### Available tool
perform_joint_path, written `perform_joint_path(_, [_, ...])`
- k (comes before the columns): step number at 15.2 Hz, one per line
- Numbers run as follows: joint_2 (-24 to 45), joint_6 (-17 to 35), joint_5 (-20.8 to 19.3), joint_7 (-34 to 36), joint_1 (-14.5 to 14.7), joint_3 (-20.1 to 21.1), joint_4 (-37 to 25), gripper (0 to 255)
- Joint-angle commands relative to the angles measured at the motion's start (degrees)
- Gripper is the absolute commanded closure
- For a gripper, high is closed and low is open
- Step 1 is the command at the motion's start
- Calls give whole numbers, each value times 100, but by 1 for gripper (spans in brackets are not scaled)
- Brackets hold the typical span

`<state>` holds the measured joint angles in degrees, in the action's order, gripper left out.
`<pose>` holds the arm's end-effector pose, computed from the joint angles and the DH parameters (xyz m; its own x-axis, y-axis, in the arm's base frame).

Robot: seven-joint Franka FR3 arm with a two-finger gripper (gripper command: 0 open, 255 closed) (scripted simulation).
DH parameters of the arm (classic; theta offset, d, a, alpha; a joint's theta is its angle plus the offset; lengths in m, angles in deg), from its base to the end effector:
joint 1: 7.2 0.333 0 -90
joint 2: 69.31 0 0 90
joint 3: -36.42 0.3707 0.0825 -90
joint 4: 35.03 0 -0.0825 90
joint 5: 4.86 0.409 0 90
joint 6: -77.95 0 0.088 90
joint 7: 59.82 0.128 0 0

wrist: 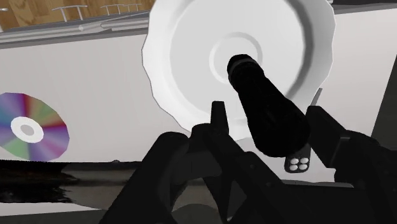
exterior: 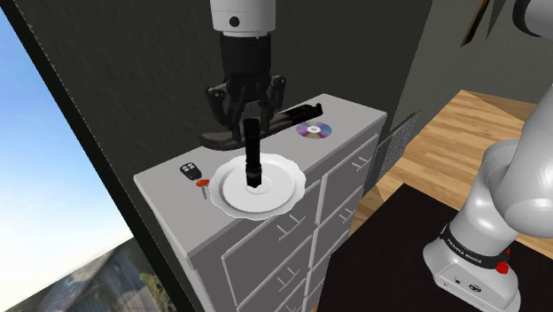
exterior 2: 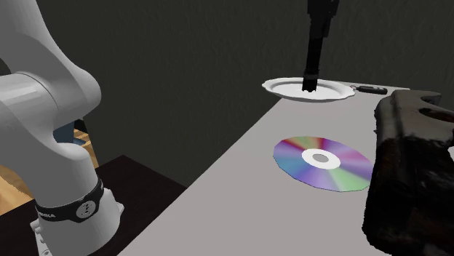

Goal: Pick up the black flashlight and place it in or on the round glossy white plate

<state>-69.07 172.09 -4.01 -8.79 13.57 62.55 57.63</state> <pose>0.4004 0.4297 0.6393 0.9973 -0.0730 0.0009 -0.0729 -0.9970 -0.0276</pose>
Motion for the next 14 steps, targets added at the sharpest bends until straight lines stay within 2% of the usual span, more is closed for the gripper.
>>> perform_joint_path(1, [0, 1, 0, 0, 0, 0, 0, 0])
perform_joint_path(5, [0, 1, 0, 0, 0, 0, 0, 0])
perform_joint_path(9, [231, -797, -105, 74, 39, 34, -1006, 0])
perform_joint_path(14, [231, -797, -105, 74, 40, 33, -1006, 0])
